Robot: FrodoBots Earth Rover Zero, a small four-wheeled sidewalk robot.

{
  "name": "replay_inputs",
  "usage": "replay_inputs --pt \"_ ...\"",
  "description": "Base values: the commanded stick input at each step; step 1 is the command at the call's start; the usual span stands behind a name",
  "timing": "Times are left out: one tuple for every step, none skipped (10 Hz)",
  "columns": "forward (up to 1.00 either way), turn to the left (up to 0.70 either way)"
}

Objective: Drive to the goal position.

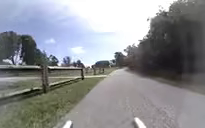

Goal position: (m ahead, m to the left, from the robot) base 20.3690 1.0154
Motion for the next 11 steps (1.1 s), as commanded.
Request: replay_inputs --pt "0.5 0.0" --pt "0.5 0.0" --pt "0.5 0.0" --pt "0.5 0.0" --pt "0.5 0.0" --pt "0.5 0.0" --pt "0.5 0.0" --pt "0.5 0.0" --pt "0.5 0.0" --pt "0.5 0.0" --pt "0.5 0.0"
